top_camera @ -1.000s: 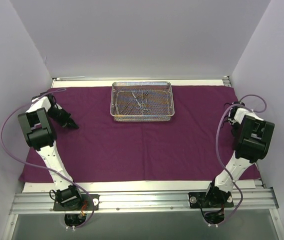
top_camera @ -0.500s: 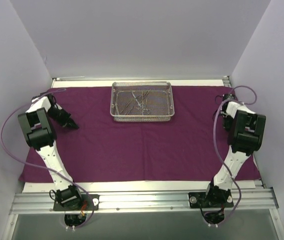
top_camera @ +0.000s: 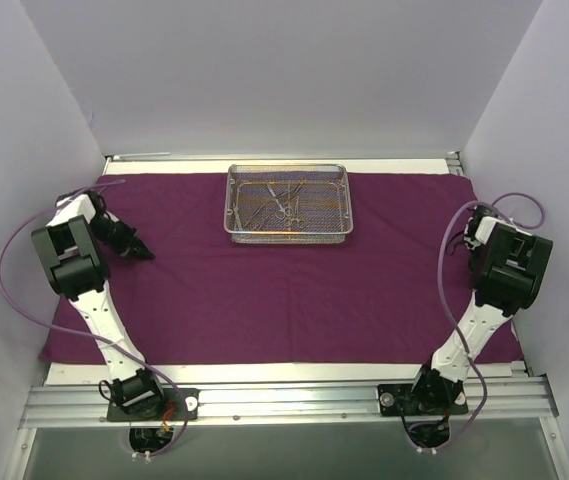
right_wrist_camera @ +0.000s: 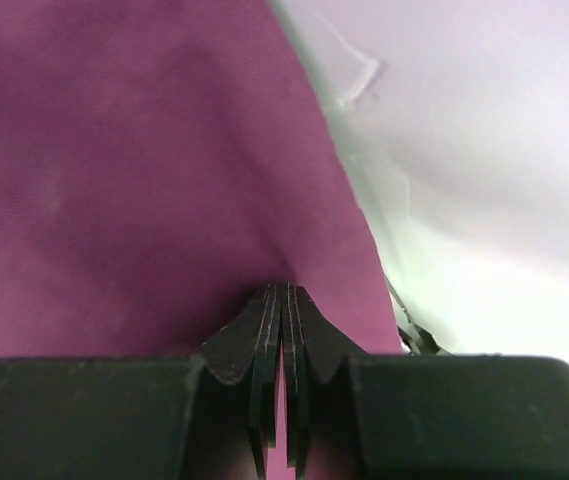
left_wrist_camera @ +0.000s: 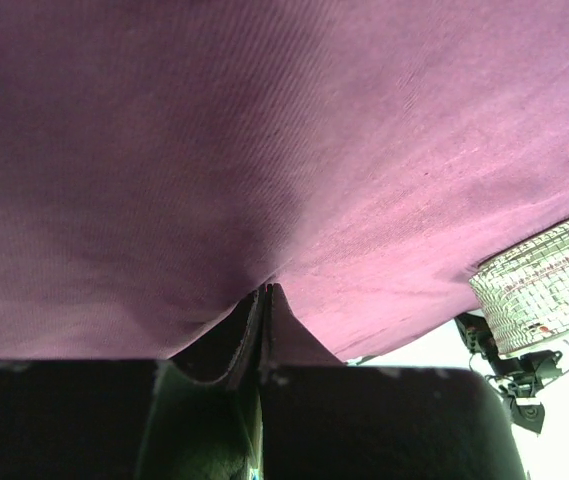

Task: Open and lay out the surgical kit
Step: Smooth out the surgical kit at the center of the board.

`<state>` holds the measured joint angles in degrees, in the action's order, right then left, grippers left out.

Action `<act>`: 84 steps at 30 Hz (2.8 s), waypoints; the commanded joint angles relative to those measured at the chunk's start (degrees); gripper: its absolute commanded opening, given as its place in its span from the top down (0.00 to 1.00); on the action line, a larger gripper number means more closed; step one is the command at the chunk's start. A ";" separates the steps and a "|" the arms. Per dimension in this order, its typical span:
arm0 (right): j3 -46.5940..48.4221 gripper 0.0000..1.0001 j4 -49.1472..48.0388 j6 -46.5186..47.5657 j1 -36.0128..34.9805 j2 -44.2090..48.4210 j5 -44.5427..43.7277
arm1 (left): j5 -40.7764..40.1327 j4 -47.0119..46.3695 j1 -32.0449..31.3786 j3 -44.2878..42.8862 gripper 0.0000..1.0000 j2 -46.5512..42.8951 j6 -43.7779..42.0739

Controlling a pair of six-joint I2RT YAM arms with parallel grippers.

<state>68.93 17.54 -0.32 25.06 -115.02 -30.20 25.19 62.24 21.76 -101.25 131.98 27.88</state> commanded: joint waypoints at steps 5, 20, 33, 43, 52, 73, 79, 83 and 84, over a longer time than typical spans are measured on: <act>3.66 0.96 6.97 -2.40 -9.14 2.44 5.24 | -9.55 -5.63 1.18 4.31 0.97 -5.24 -1.60; 28.19 0.83 12.96 -7.85 -17.85 -11.62 11.38 | -7.09 -3.26 3.11 1.49 0.97 2.13 -0.19; 16.86 0.79 8.74 -5.04 -15.22 -12.25 11.12 | -5.68 -3.18 8.82 6.77 0.98 1.26 -0.98; 27.75 0.76 10.94 -6.10 -18.02 -10.67 12.61 | -7.17 -1.42 7.69 0.46 0.91 -1.99 -2.39; 35.75 0.67 11.55 -11.28 -24.26 -10.57 20.78 | -7.35 3.51 1.01 -17.82 0.80 2.75 -2.57; 40.33 0.91 0.66 -15.60 -19.96 -25.08 29.40 | -4.27 -1.94 -0.14 -35.89 0.98 20.09 3.41; 42.34 0.88 1.36 -14.71 -19.96 -24.46 29.58 | -6.65 -5.63 1.26 -21.99 0.98 11.21 3.59; 44.53 0.85 1.26 -14.01 -20.05 -23.85 31.76 | -5.94 -7.57 2.15 -18.71 0.98 10.05 3.32; 45.41 0.84 2.14 -13.75 -20.14 -23.93 31.69 | -5.86 -6.96 2.23 -19.41 0.98 10.31 3.15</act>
<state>111.87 14.20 -15.81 4.69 -137.47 1.50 24.47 55.46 22.63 -121.82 142.39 32.53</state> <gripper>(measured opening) 0.154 0.031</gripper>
